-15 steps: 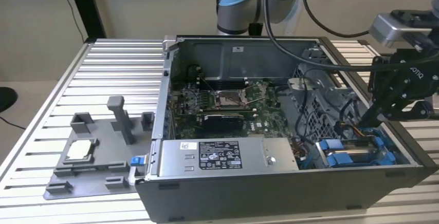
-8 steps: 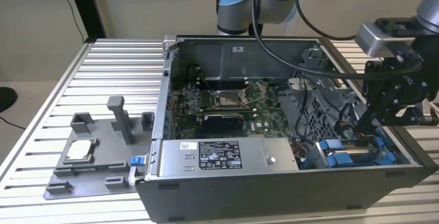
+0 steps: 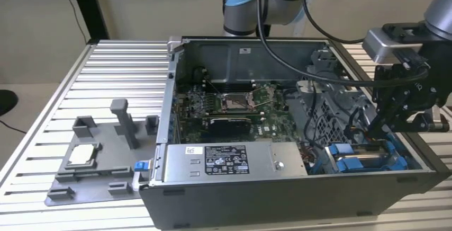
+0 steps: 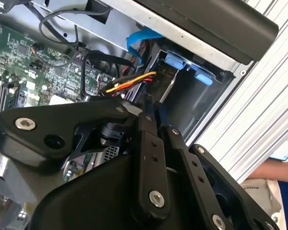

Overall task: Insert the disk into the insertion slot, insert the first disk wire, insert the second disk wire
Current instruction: 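Insert the second disk wire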

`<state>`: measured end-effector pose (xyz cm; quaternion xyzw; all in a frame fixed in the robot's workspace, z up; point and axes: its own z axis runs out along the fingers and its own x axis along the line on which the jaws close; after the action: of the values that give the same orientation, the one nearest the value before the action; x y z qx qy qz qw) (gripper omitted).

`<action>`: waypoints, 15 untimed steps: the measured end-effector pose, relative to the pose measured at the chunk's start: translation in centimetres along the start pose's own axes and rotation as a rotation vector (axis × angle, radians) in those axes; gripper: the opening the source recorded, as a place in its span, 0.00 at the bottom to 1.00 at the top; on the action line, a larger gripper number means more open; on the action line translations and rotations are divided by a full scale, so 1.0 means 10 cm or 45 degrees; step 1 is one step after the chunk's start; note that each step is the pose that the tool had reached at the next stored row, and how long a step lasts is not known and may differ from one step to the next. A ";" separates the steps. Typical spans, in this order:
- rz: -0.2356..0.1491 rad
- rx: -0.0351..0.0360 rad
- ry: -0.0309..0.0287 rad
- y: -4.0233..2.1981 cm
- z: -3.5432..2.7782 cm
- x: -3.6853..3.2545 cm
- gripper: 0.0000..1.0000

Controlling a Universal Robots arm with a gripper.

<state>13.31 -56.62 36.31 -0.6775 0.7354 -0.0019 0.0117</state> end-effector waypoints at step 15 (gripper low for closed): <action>0.000 0.0121 -0.0132 0.003 0.120 0.002 0.00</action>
<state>13.30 -56.62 35.12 -0.6775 0.7353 -0.0018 0.0187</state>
